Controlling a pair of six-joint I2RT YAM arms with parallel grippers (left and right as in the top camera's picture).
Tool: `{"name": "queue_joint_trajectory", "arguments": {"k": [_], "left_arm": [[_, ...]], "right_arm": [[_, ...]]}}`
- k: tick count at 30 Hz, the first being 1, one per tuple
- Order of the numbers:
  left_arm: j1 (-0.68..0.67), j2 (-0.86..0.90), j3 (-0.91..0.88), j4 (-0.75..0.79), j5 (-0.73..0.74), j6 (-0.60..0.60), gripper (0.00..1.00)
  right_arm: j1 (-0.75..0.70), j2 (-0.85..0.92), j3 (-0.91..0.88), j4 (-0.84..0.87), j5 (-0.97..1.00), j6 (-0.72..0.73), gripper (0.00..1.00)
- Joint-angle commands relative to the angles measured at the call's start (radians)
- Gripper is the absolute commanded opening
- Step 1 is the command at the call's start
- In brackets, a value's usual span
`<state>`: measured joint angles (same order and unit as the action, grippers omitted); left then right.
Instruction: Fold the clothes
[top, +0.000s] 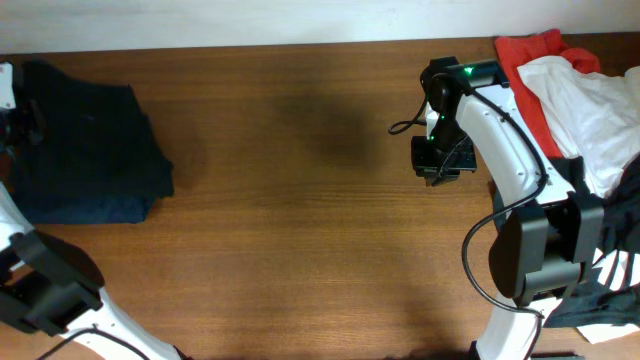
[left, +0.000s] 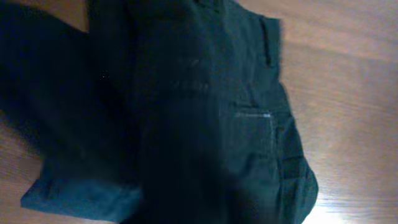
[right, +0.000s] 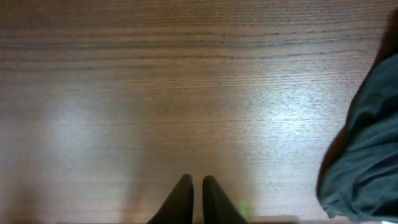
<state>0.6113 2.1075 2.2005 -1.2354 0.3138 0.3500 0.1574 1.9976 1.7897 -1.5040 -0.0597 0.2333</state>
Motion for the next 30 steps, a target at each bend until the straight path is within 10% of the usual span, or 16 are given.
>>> {"name": "queue_joint_trajectory", "arguments": {"k": [1, 18, 30], "left_arm": [[0.033, 0.040, 0.006, 0.004, 0.004, -0.051, 0.99], [0.008, 0.040, 0.006, -0.024, 0.316, -0.122, 0.99], [-0.442, 0.044, 0.006, -0.109, 0.132, -0.174, 0.99]], "right_arm": [[-0.002, -0.006, 0.017, -0.007, 0.020, 0.008, 0.12], [-0.002, -0.006, 0.017, 0.003, 0.019, 0.008, 0.13], [-0.002, -0.006, 0.017, 0.021, -0.175, -0.065, 0.59]]}}
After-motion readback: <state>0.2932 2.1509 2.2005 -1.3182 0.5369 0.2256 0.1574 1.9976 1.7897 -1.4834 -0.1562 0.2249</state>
